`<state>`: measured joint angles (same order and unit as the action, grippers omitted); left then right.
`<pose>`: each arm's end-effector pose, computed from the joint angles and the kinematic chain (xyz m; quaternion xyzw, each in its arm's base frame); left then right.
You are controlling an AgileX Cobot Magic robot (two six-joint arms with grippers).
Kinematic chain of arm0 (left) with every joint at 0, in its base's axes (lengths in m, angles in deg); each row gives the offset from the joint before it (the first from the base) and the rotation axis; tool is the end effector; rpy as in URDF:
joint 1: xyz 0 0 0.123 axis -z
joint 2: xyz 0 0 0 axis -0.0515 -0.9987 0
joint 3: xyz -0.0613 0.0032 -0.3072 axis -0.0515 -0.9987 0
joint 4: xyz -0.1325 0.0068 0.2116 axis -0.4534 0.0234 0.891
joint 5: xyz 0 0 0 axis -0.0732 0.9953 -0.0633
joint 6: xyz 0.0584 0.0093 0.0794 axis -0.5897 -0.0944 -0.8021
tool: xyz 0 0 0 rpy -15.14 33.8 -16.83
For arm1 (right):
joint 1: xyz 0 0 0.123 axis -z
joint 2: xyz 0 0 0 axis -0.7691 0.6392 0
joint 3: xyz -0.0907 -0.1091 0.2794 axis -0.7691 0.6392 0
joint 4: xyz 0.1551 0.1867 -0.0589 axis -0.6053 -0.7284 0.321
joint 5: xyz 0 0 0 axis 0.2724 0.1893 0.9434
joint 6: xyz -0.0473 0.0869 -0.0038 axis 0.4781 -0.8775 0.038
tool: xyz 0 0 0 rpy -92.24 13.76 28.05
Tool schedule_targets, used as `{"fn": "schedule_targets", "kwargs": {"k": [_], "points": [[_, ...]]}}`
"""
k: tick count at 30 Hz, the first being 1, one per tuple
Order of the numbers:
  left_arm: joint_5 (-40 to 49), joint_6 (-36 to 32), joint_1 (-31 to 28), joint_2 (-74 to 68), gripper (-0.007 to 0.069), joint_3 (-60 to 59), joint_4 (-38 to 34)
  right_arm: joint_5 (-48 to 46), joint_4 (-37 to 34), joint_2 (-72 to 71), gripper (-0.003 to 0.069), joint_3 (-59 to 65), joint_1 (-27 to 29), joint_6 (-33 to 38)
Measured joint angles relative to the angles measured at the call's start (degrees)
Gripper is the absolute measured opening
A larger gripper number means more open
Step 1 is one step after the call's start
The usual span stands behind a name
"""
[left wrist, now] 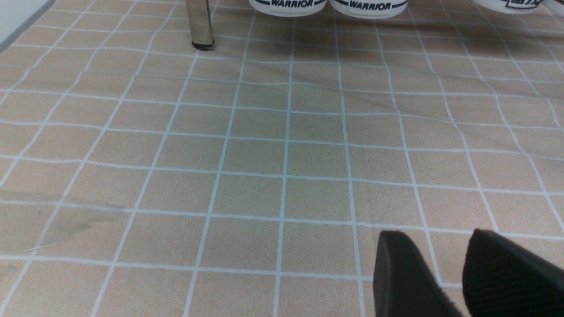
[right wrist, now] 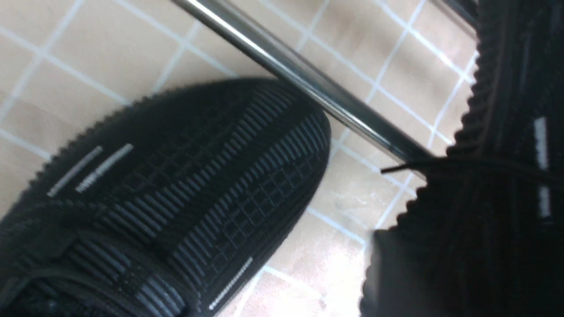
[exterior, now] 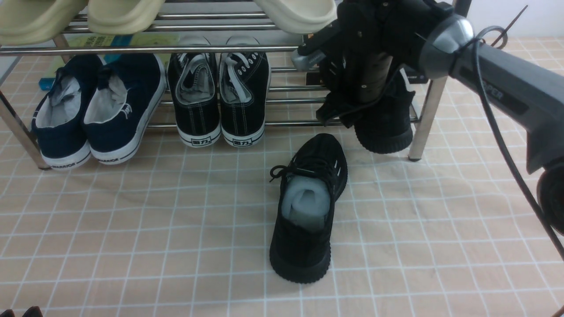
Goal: Take the shoes off the shelf from the light coffee tablecloth by hand.
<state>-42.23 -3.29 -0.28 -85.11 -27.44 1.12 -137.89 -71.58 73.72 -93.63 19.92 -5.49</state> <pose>0.0300 0.0042 0.1715 -0.0221 0.8001 -0.0088 0.5995 0.4541 0.2413 0.2755 -0.2743 0.9357 -0.0607 0.2135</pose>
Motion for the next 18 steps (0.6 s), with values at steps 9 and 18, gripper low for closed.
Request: {"fn": "schedule_targets", "kwargs": {"k": [9, 18], "points": [[0.00, 0.00, 0.00, 0.00, 0.0242, 0.00, 0.00, -3.41, -6.26, -6.43, 0.0001, 0.58, -2.27, -0.31], [0.00, 0.00, 0.00, 0.00, 0.0242, 0.00, 0.00, -3.42, -19.41, -19.86, 0.0001, 7.87, -4.70, -3.47]]}}
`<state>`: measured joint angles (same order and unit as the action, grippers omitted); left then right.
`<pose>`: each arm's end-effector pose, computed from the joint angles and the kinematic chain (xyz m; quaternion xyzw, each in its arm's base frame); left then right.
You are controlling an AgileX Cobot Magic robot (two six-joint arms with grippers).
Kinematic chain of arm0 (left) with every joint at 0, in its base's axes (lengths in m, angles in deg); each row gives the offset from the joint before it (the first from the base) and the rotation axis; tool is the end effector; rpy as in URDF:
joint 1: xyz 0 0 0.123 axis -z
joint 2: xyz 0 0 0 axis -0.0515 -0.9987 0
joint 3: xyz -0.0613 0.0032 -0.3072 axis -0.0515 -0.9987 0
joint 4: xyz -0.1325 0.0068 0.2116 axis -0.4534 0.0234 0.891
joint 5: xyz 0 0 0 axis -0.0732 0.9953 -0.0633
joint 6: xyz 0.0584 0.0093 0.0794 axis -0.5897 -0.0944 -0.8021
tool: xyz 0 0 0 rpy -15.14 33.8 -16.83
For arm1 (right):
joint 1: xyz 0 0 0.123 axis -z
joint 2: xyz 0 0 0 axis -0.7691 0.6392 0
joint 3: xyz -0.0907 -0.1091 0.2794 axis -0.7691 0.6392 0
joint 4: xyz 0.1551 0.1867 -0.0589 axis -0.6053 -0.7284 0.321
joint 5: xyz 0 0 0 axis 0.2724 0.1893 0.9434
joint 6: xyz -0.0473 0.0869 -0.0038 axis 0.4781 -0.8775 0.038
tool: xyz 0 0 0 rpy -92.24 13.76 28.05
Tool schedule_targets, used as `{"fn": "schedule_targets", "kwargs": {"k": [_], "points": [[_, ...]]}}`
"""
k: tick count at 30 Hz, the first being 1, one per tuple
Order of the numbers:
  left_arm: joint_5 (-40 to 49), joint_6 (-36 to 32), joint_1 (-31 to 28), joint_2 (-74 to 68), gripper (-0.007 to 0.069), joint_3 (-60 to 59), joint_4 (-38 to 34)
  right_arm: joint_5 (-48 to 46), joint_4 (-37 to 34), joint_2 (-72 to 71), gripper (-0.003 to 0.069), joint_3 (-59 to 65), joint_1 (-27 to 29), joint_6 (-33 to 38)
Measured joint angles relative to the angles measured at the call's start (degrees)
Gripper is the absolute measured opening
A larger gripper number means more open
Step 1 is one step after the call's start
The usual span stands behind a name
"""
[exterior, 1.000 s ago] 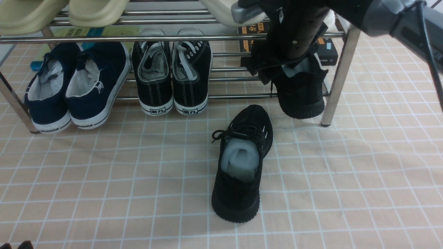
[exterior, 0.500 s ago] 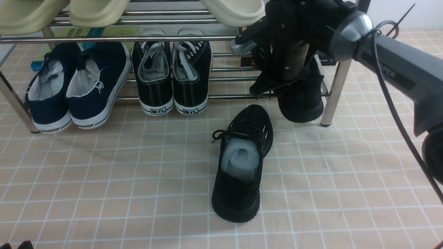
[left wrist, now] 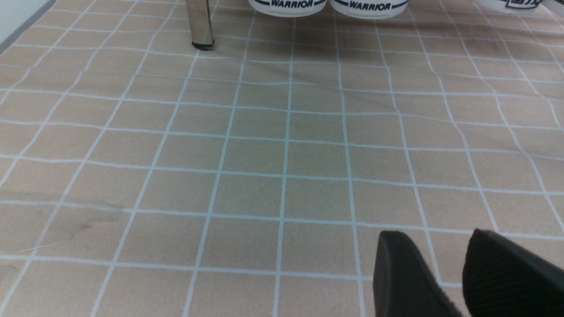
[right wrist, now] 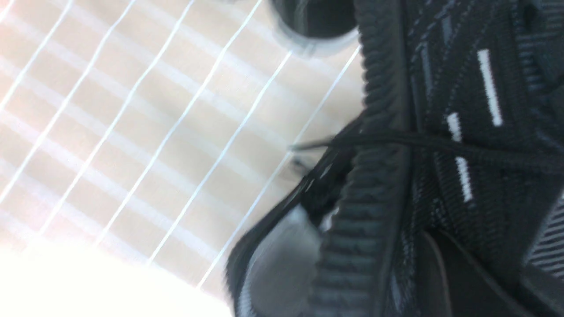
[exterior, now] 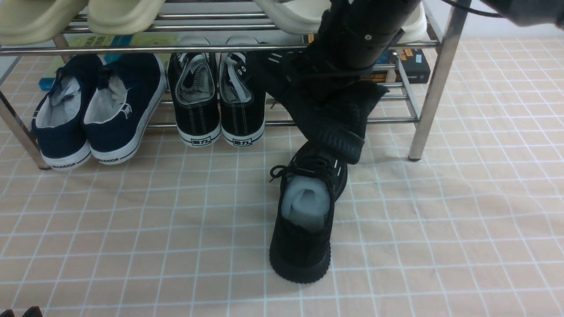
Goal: Take the shoes off the shelf from the light coffee tablecloth by hand.
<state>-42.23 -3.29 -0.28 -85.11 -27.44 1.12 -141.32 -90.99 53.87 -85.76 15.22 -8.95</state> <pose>0.0300 0.0042 0.1715 -0.0221 0.8001 -0.0088 0.5995 0.3458 0.2549 0.3958 -0.2602 0.9273 0.1369 0.2315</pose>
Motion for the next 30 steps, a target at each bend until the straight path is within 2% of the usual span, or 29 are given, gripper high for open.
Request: {"fn": "schedule_targets", "kwargs": {"k": [7, 13, 22, 30], "points": [[0.00, 0.00, 0.00, 0.00, 0.0242, 0.00, 0.00, 0.03, 0.06, -13.64, 0.0004, 19.04, -0.06, -6.39], [0.00, 0.00, 0.00, 0.00, 0.0242, 0.00, 0.00, 0.03, 2.42, -17.39, 0.0006, 30.73, -0.06, -12.78], [0.00, 0.00, 0.00, 0.00, 0.0242, 0.00, 0.00, 3.67, 7.04, -10.85, 0.0008, 33.31, -0.06, -18.71], [0.00, 0.00, 0.00, 0.00, 0.0242, 0.00, 0.00, 7.20, 7.58, -7.06, 0.0011, 33.32, -0.06, -21.07]]}}
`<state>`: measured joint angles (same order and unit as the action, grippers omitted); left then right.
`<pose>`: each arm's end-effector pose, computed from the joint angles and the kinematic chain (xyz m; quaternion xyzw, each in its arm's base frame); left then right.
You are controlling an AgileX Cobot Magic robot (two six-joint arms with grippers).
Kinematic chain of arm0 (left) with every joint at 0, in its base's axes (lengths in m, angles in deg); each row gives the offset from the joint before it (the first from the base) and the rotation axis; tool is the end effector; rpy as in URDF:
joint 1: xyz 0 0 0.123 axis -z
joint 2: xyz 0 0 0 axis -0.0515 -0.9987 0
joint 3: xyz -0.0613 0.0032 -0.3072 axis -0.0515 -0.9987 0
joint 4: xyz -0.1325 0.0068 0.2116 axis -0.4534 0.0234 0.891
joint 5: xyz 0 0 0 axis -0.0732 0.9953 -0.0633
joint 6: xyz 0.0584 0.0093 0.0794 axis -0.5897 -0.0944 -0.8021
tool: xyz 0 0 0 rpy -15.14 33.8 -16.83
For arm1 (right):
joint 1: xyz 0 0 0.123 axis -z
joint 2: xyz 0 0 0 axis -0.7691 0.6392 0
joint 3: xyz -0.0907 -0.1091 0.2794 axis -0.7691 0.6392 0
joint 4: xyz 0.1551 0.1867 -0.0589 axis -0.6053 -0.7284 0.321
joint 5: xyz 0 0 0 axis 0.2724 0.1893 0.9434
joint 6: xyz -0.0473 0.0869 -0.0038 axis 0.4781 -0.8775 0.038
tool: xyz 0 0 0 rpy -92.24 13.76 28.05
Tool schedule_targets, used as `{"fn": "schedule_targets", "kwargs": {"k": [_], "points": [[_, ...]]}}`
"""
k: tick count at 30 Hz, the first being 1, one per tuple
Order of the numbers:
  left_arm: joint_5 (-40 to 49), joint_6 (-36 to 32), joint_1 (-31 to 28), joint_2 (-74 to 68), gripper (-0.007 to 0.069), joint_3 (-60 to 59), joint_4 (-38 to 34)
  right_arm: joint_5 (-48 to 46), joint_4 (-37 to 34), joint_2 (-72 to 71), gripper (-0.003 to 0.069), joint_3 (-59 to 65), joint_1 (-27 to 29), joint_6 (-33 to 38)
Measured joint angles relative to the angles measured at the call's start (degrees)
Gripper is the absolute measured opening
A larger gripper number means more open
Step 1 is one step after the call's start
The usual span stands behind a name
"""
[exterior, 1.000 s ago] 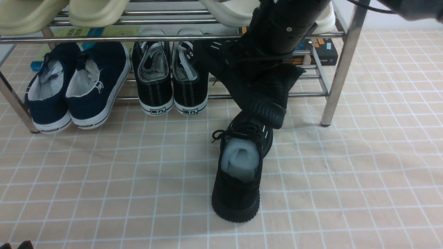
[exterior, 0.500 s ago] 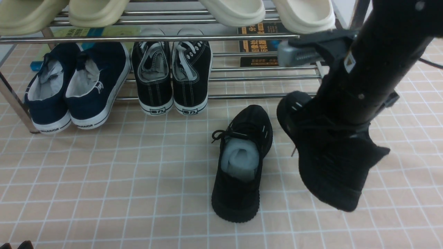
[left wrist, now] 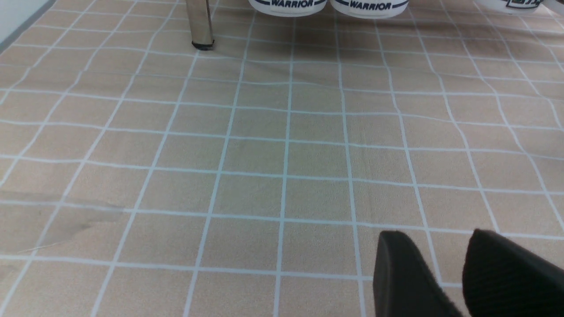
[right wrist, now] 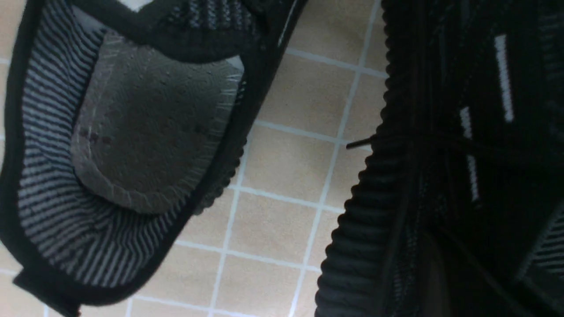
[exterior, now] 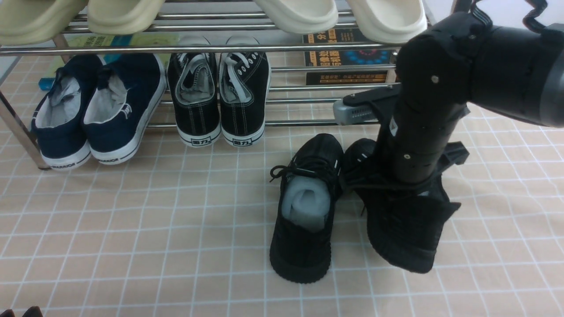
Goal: Take the shoes off the shelf from the light coffee tablecloth by hand.
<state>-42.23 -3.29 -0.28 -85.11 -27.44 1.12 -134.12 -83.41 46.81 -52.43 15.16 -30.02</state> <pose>0.0300 0.0042 0.1715 -0.0221 0.8001 -0.0088 0.5995 0.3070 0.2131 0.2858 -0.0959 0.9902 0.0392 0.0936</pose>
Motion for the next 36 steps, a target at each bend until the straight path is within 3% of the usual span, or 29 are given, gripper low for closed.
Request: {"fn": "schedule_targets", "kwargs": {"k": [15, 28, 33, 36], "points": [[0.00, 0.00, 0.00, 0.00, 0.0242, 0.00, 0.00, 4.25, 3.31, 2.67, 0.0018, -0.16, 0.83, -9.35], [0.00, 0.00, 0.00, 0.00, 0.0242, 0.00, 0.00, 7.57, -0.91, 7.67, 0.0054, -0.18, 0.78, -9.90], [0.00, 0.00, 0.00, 0.00, 0.0242, 0.00, 0.00, 8.23, -1.93, 7.73, 0.0148, -0.50, 0.78, -9.97], [0.00, 0.00, 0.00, 0.00, 0.0242, 0.00, 0.00, 4.86, -3.94, 7.78, 0.0265, -3.78, 0.78, -9.23]]}}
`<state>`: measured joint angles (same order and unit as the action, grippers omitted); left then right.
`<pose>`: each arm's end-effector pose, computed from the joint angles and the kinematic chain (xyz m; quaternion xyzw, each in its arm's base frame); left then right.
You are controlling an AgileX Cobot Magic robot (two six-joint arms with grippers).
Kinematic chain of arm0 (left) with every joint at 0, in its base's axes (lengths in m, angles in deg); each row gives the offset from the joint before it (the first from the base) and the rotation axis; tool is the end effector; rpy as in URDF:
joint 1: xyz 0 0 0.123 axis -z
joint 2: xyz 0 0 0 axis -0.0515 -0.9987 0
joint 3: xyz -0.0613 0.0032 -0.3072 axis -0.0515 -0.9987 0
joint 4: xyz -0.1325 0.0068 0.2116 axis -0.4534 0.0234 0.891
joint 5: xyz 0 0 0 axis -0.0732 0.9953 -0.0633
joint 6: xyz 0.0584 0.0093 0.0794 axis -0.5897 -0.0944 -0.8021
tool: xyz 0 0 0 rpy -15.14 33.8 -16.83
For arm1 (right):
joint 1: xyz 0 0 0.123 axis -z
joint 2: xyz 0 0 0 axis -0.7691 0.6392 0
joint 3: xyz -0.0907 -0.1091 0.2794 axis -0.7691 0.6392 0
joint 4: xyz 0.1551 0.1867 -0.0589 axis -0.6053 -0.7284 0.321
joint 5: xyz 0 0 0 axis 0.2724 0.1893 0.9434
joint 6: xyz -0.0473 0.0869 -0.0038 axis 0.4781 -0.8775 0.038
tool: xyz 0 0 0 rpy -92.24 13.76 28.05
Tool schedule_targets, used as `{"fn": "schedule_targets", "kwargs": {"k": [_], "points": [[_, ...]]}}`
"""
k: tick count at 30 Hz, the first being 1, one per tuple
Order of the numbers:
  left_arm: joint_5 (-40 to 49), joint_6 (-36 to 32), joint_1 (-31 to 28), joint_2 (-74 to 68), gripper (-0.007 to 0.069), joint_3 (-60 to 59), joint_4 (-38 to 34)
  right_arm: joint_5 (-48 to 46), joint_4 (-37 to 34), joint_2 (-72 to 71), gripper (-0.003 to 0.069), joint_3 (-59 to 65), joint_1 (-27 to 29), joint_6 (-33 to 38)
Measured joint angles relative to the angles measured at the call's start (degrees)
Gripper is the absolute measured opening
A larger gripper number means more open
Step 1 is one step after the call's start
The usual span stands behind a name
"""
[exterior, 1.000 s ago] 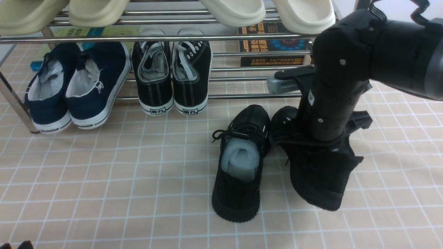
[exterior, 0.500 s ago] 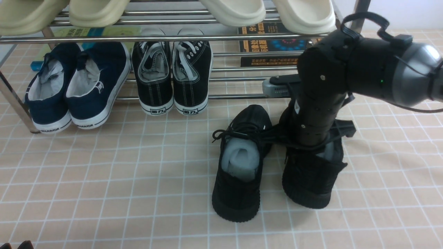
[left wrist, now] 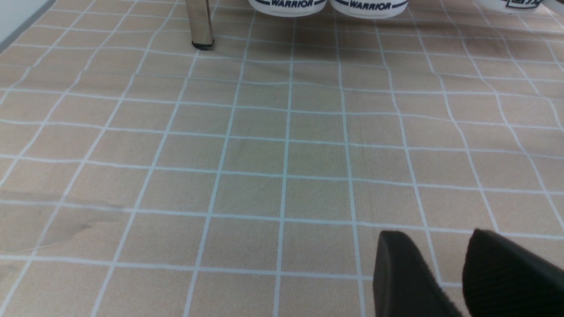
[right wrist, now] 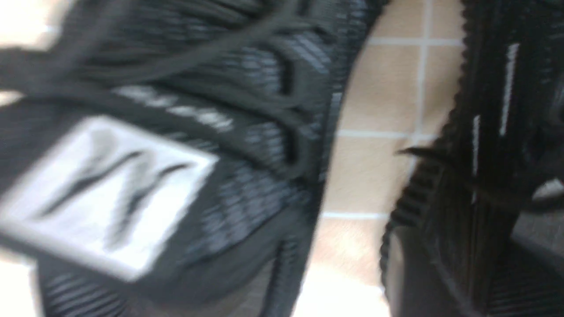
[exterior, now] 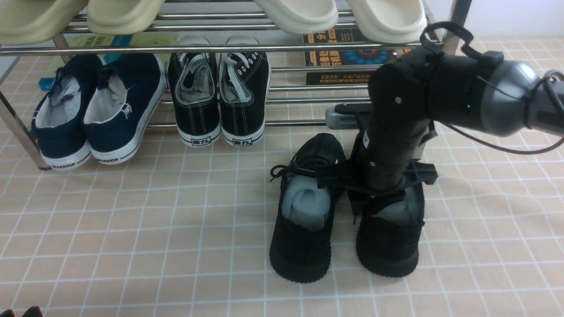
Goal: Take the shoes off the shelf from the light coffee tablecloth by hand.
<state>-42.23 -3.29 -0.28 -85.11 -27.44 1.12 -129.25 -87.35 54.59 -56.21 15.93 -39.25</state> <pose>0.0300 0.0042 0.1715 -0.0221 0.8001 -0.0088 0.5995 0.3373 0.2350 0.2519 0.0034 0.9939 0.0767 0.0788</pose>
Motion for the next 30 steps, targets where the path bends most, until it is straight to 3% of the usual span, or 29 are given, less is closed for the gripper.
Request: {"fn": "schedule_targets", "kwargs": {"k": [2, 4, 7, 16, 17, 19, 26, 30], "points": [[0.00, 0.00, 0.00, 0.00, 0.0242, 0.00, 0.00, -1.81, -0.42, 0.00, 0.0293, -1.84, 0.00, 1.09], [0.00, 0.00, 0.00, 0.00, 0.0242, 0.00, 0.00, -7.45, -0.64, -0.21, 0.0318, -6.58, 0.00, 6.95], [0.00, 0.00, 0.00, 0.00, 0.0242, 0.00, 0.00, -9.12, -0.70, -0.70, 0.0302, -11.42, 0.00, 12.66], [0.00, 0.00, 0.00, 0.00, 0.0242, 0.00, 0.00, -10.44, -2.35, -9.32, 0.0078, -13.50, 0.00, 21.35], [0.00, 0.00, 0.00, 0.00, 0.0242, 0.00, 0.00, -10.57, -2.62, -12.20, 0.0027, -12.69, 0.00, 22.18], [0.00, 0.00, 0.00, 0.00, 0.0242, 0.00, 0.00, -10.65, -2.81, -16.43, -0.0007, -11.20, 0.00, 22.95], [0.00, 0.00, 0.00, 0.00, 0.0242, 0.00, 0.00, -11.02, -2.74, -32.26, -0.0016, -1.56, 0.00, 24.08], [0.00, 0.00, 0.00, 0.00, 0.0242, 0.00, 0.00, -11.25, -2.52, -46.54, -0.0016, 11.08, 0.00, 24.43]]}}
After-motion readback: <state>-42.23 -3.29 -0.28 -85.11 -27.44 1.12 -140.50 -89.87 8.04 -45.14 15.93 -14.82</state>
